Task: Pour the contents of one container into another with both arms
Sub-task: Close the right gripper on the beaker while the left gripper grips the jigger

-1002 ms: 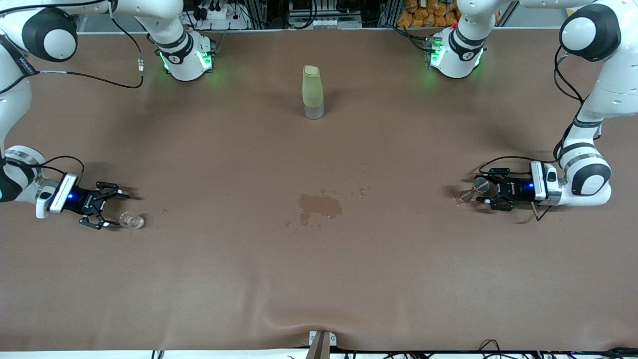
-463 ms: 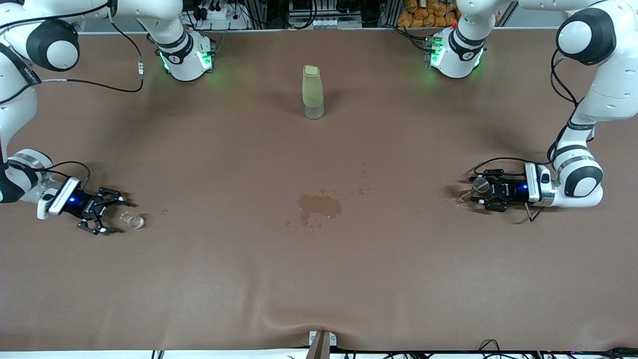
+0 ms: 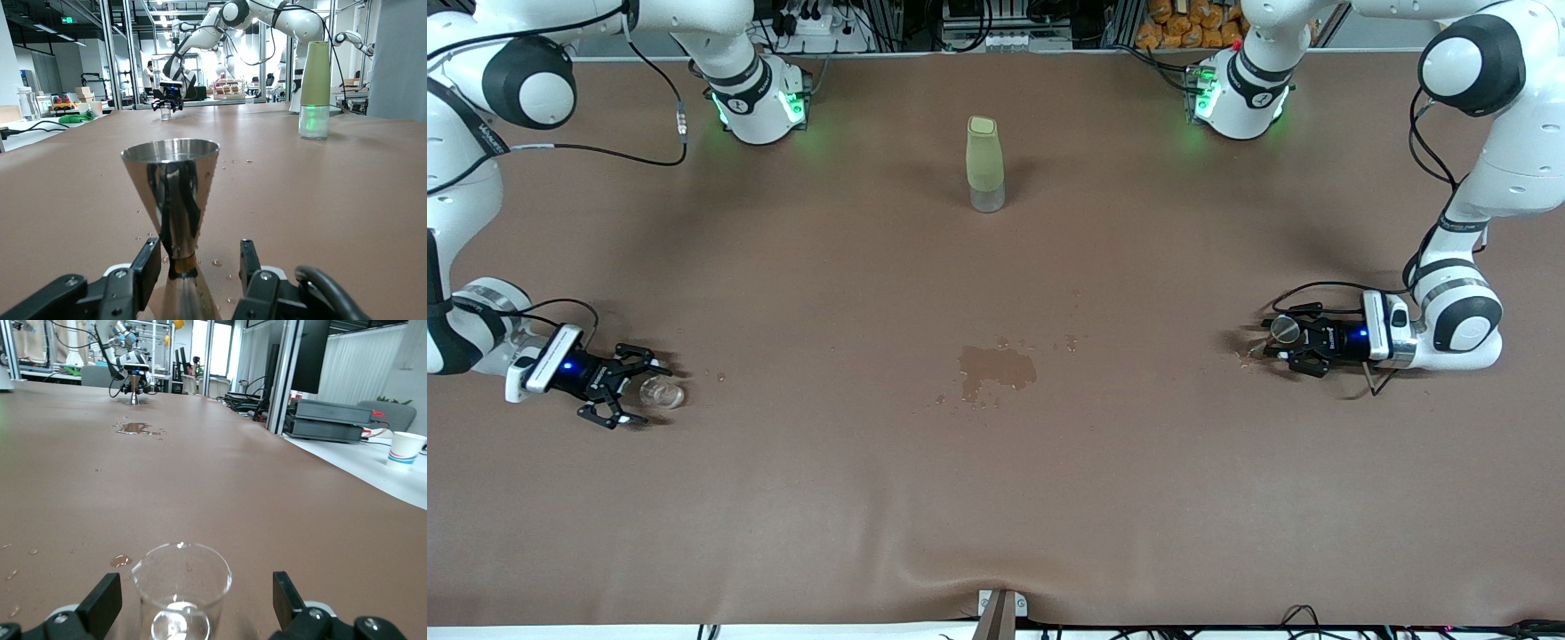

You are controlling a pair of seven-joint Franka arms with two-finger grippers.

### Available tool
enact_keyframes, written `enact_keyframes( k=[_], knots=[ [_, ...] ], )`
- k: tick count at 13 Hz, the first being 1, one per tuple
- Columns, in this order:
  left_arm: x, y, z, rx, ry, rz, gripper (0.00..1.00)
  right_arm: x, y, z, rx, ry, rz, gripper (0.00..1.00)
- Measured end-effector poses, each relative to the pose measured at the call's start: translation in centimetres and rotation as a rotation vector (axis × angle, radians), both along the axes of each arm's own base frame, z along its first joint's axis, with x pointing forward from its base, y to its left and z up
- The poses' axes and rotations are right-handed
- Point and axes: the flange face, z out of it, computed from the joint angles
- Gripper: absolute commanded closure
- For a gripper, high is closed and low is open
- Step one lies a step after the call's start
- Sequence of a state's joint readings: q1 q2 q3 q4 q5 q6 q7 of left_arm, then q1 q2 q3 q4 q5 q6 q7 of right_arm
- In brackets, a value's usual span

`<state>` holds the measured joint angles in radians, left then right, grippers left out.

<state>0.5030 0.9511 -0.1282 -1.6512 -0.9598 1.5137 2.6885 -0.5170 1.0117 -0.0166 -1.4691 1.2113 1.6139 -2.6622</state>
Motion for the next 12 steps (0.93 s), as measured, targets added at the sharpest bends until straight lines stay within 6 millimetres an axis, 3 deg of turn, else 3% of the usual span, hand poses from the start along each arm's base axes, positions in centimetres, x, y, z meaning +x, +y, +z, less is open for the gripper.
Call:
enact_keyframes(
  k=[8, 12],
  knots=[
    [0.2, -0.2, 0.0, 0.005, -0.003, -0.003, 0.52, -0.8, 1.4, -2.9, 0.011, 0.015, 0.043, 0.00],
    [0.2, 0.1, 0.0, 0.009, -0.004, 0.002, 0.54, -0.9, 1.7, -3.1, 0.023, 0.014, 0.054, 0.00]
  ],
)
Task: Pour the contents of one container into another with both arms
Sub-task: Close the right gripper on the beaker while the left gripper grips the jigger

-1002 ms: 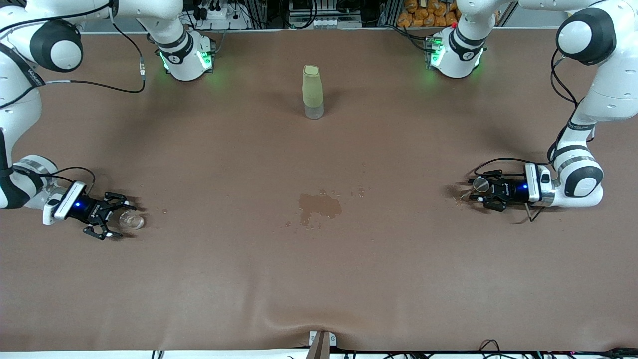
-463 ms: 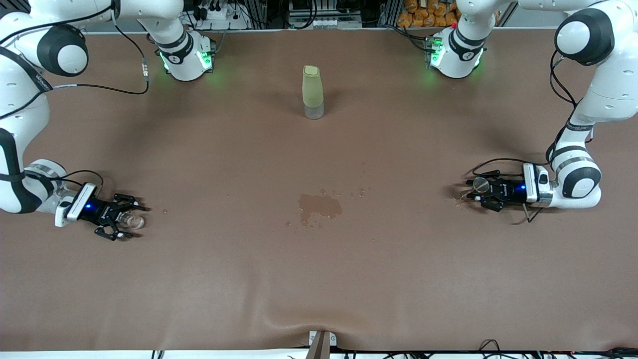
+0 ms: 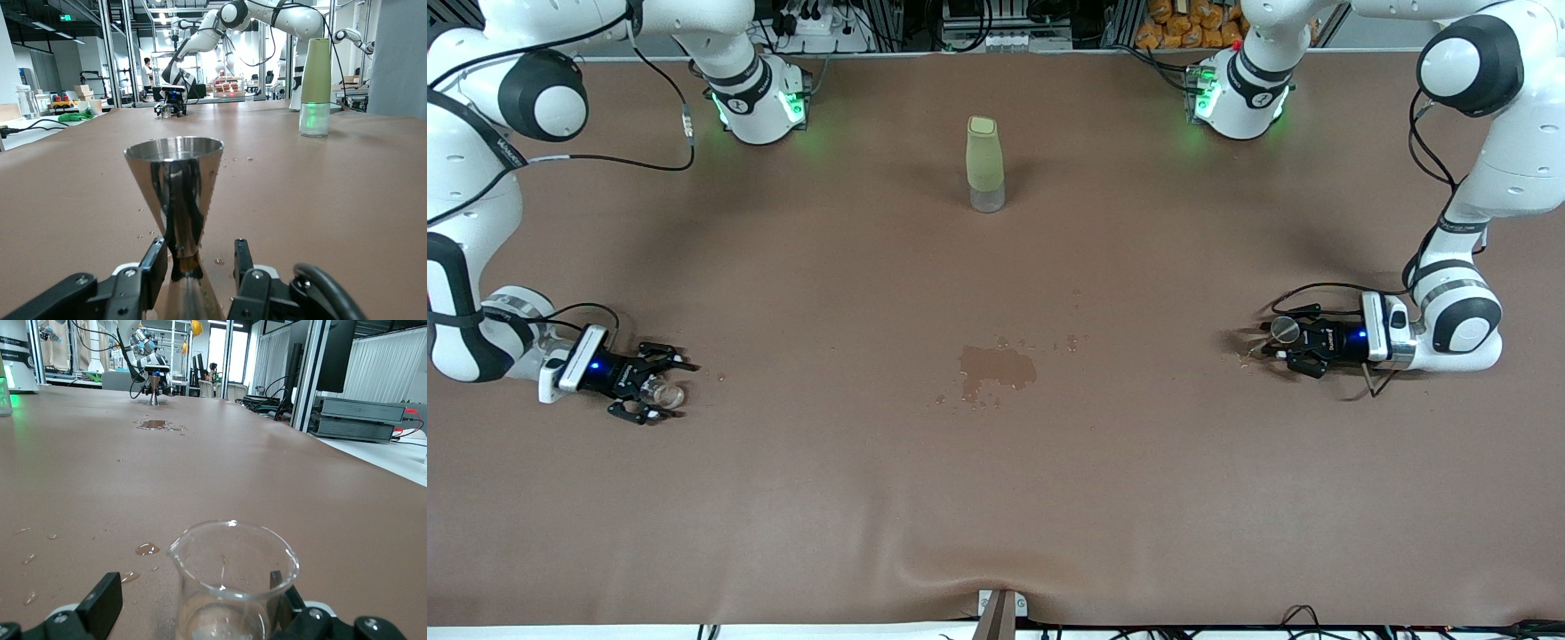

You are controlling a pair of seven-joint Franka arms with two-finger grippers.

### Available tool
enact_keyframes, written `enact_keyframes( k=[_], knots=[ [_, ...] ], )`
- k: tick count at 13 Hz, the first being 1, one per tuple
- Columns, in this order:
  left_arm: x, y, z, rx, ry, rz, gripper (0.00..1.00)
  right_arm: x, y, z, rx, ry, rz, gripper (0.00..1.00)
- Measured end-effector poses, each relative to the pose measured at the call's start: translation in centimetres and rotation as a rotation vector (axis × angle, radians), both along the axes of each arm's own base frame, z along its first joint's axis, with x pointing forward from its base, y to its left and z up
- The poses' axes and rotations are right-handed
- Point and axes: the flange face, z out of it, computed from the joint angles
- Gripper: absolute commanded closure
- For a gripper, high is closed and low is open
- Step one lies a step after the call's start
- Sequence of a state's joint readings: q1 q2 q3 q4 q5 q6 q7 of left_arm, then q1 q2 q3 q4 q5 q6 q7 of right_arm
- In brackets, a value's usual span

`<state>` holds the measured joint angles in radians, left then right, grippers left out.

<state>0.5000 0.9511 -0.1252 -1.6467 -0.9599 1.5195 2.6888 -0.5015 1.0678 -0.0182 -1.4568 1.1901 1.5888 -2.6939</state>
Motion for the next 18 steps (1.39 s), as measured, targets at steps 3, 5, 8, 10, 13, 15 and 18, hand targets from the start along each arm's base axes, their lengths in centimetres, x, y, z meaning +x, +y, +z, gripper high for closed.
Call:
enact_keyframes(
  k=[3, 5, 8, 10, 13, 15, 18],
  knots=[
    [0.0, 0.0, 0.0, 0.000, 0.000, 0.000, 0.68, 0.6, 0.5, -0.1, 0.004, -0.012, 0.027, 0.00],
    [-0.1, -0.1, -0.2, -0.002, 0.003, 0.000, 0.81, 0.9, 0.6, 0.0, 0.000, -0.017, 0.041, 0.00],
    [-0.1, -0.1, -0.2, -0.008, 0.008, -0.001, 0.92, 1.0, 0.7, 0.0, 0.002, -0.019, 0.046, 0.00],
    [0.0, -0.2, -0.1, -0.011, 0.023, -0.002, 1.00, 1.1, 0.7, -0.1, 0.004, -0.020, 0.048, 0.00],
    [0.0, -0.2, 0.0, -0.009, 0.051, 0.002, 1.00, 1.1, 0.8, -0.2, 0.010, -0.022, 0.053, 0.03],
    [0.3, -0.4, 0.1, -0.006, 0.049, -0.003, 1.00, 1.0, 0.9, -0.3, 0.012, -0.021, 0.055, 0.75],
    [1.4, -1.5, 0.7, 0.015, 0.031, -0.031, 1.00, 0.9, 1.1, -0.4, 0.015, -0.017, 0.070, 1.00]
  ],
)
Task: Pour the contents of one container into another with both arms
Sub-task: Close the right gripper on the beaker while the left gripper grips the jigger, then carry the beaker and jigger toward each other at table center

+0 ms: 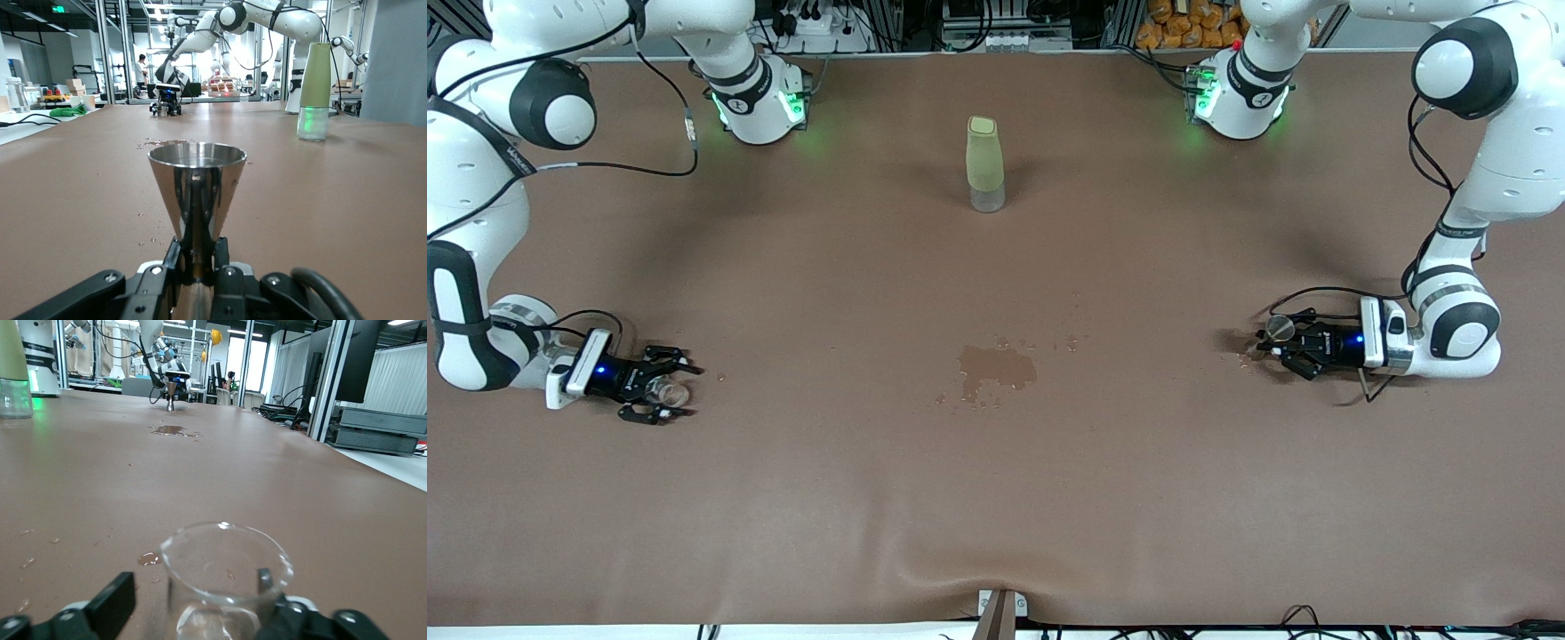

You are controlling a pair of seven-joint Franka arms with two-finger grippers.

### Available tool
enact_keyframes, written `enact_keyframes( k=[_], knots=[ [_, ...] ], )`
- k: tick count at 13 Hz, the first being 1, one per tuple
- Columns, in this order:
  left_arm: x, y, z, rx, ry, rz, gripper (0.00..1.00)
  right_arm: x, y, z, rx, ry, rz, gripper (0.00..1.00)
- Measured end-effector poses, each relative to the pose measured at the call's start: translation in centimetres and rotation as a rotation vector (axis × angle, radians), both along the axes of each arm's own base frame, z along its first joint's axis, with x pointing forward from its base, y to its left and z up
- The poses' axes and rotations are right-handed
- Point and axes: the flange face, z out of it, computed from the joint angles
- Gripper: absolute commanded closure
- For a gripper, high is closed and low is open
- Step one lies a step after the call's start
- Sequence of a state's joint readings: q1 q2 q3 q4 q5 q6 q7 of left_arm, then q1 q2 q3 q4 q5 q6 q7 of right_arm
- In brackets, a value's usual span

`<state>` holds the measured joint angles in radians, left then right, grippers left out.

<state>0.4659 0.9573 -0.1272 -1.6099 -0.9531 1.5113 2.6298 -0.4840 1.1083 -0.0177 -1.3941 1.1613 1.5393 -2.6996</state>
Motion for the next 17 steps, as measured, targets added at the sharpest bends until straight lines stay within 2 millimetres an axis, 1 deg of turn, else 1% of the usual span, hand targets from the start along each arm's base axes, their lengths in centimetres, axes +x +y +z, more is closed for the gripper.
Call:
enact_keyframes(
  k=[2, 4, 7, 10, 13, 15, 17],
  knots=[
    [0.5, -1.2, 0.2, 0.003, -0.005, -0.021, 1.00, 0.0, 0.2, -0.1, 0.000, 0.001, 0.005, 1.00],
    [1.1, -3.2, 0.6, -0.002, 0.007, -0.048, 1.00, 0.1, 0.2, 0.0, -0.001, -0.001, 0.006, 1.00],
    [2.3, -7.5, 1.7, -0.038, 0.031, -0.084, 1.00, 0.2, 0.1, 0.1, -0.004, -0.003, 0.005, 1.00],
    [3.2, -11.9, 2.4, -0.066, 0.052, -0.099, 1.00, 0.2, 0.1, 0.1, -0.003, -0.001, 0.005, 1.00],
    [3.7, -15.9, 2.7, -0.051, 0.103, -0.132, 1.00, 0.2, 0.0, 0.0, -0.004, 0.020, -0.002, 1.00],
    [4.0, -18.4, 2.9, -0.044, 0.141, -0.131, 1.00, 0.2, 0.0, 0.0, -0.003, 0.039, -0.009, 1.00],
    [4.2, -21.2, 3.2, -0.054, 0.173, -0.125, 1.00, 0.2, 0.0, -0.1, -0.002, 0.062, -0.015, 1.00]
  ],
)
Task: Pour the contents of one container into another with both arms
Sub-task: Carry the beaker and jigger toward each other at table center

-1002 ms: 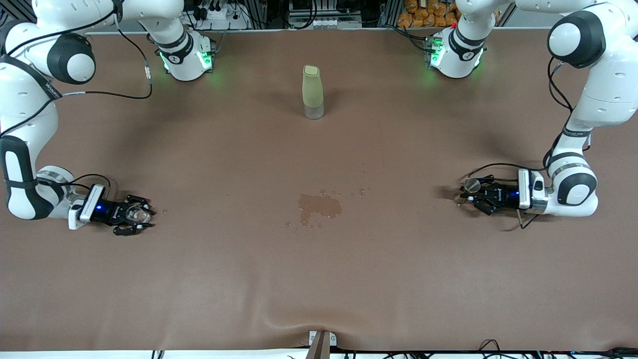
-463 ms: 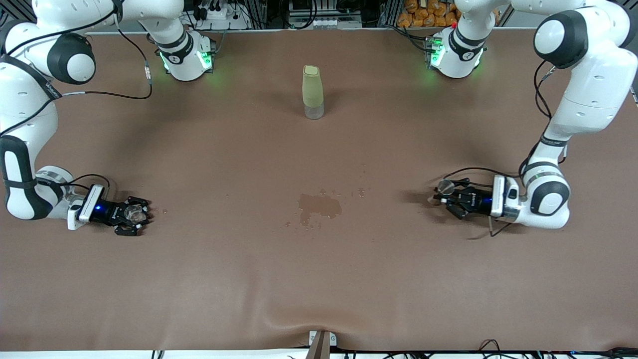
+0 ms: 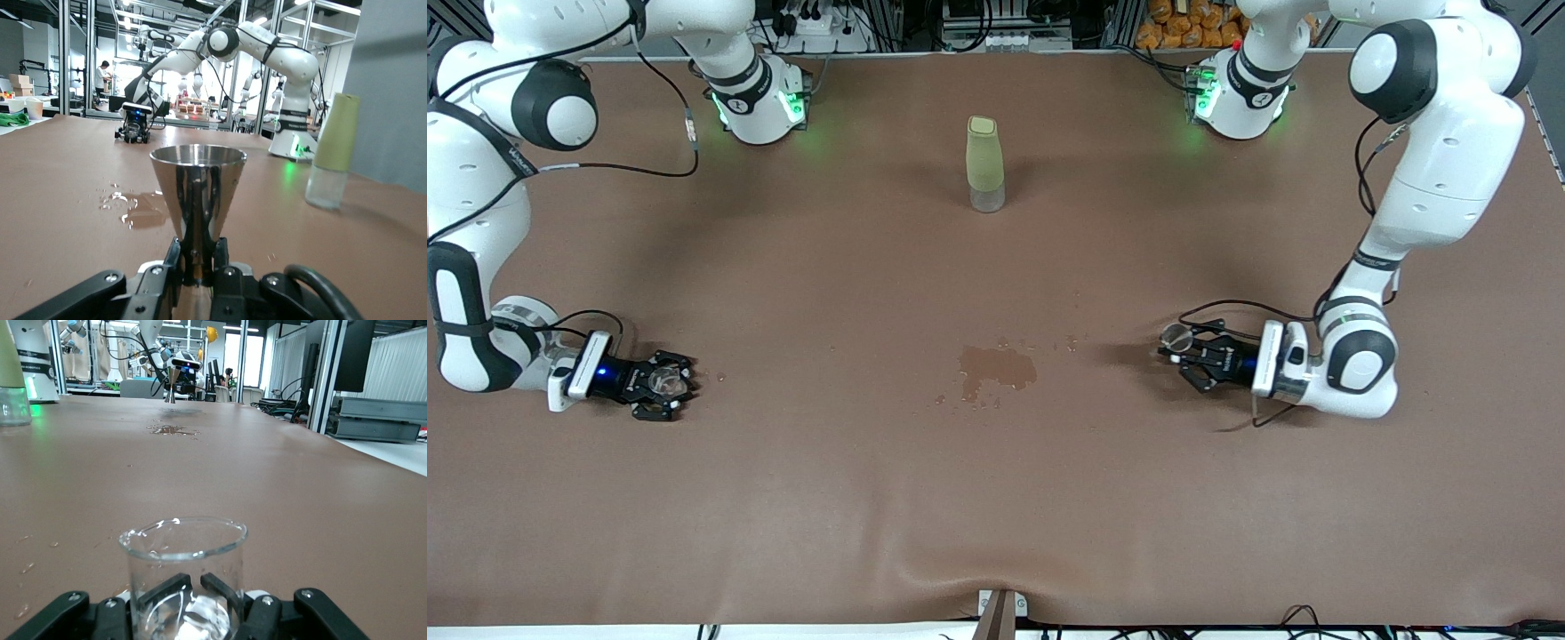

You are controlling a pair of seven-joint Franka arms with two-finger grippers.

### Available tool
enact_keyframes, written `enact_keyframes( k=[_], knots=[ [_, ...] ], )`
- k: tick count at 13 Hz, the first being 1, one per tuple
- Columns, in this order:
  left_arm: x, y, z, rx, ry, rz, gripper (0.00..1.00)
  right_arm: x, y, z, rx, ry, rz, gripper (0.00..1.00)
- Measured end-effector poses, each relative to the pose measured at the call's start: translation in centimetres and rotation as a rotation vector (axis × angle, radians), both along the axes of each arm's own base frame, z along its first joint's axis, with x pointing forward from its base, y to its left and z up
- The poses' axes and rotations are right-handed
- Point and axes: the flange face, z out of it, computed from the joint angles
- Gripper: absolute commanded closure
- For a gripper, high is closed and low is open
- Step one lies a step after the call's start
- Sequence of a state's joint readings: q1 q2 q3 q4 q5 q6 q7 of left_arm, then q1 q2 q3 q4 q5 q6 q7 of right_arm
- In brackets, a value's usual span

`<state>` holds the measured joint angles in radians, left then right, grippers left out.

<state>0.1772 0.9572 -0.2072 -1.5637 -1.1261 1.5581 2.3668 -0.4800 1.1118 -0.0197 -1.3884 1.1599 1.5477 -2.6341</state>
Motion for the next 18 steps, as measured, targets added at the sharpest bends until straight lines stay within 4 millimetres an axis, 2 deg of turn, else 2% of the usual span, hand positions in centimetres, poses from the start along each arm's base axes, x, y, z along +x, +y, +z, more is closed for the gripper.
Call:
enact_keyframes(
  k=[3, 6, 9, 11, 15, 16, 18],
  knots=[
    [0.6, -3.3, 0.6, 0.038, 0.041, 0.016, 1.00, -0.1, 0.3, -0.1, 0.022, 0.048, 0.000, 1.00],
    [1.3, -7.3, 2.4, 0.039, 0.088, 0.046, 1.00, 0.7, 1.0, 0.6, 0.030, 0.074, 0.010, 1.00],
    [1.2, -12.6, 3.8, 0.036, 0.125, 0.057, 1.00, 3.0, 4.1, 2.8, 0.026, 0.097, 0.054, 1.00],
    [1.6, -16.2, 5.1, 0.022, 0.113, 0.081, 1.00, 4.9, 8.4, 4.7, 0.040, 0.099, 0.110, 1.00],
    [0.5, -23.0, 6.0, -0.037, 0.148, 0.151, 1.00, 8.1, 19.4, 10.6, 0.064, 0.139, 0.237, 1.00],
    [0.3, -23.9, 5.9, -0.026, 0.145, 0.165, 1.00, 8.6, 21.5, 12.2, 0.061, 0.153, 0.261, 1.00],
    [0.6, -24.3, 6.2, -0.020, 0.099, 0.177, 1.00, 8.9, 25.6, 14.8, 0.064, 0.189, 0.315, 1.00]
  ],
)
